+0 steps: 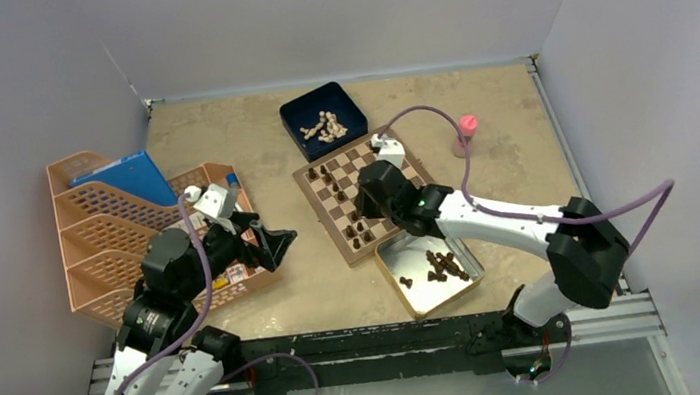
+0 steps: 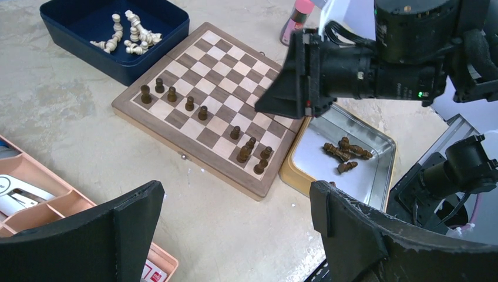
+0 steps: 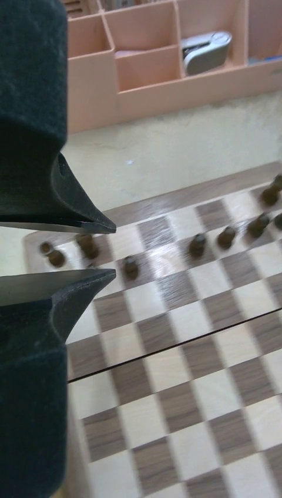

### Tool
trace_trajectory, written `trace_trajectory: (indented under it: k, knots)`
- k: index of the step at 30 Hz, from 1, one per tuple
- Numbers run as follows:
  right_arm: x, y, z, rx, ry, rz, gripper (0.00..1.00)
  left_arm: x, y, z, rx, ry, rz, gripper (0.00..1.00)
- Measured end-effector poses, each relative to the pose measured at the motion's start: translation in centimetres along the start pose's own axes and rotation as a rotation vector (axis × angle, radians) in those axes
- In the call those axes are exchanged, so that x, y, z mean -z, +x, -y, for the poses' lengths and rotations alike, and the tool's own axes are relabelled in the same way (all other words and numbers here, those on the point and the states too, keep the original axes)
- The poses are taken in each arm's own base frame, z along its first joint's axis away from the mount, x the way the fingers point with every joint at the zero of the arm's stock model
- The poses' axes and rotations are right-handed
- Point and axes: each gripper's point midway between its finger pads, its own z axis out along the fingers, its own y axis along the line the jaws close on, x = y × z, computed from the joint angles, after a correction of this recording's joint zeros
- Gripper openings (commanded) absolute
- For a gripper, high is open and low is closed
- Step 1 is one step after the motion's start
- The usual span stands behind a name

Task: Set up the chess pieces on the board
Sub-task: Pick up the chess piece from the storage box.

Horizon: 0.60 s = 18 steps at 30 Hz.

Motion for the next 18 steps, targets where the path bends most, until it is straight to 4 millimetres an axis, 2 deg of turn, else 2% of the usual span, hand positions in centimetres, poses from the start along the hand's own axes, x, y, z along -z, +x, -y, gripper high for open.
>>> trace_trajectory:
  k: [6,10,14,18]
  knots:
    - [2.5,4.0,3.8,-0.139,0.113,-0.124,0.3,0.1,0.1,0.0,0.001,-0.001,-0.005,0.95]
    - [3.8,6.5,6.9,-0.256,0.274,-0.19,0.29,0.2,0.1,0.1,0.0,0.001,-0.002,0.95]
    - [5.5,9.1,10.3,-0.327,0.409,-0.23,0.32,0.2,0.1,0.2,0.0,0.007,-0.004,0.95]
    - [7.0,9.6,11.9,-0.366,0.463,-0.227,0.33,0.2,0.2,0.3,-0.001,0.014,-0.005,0.95]
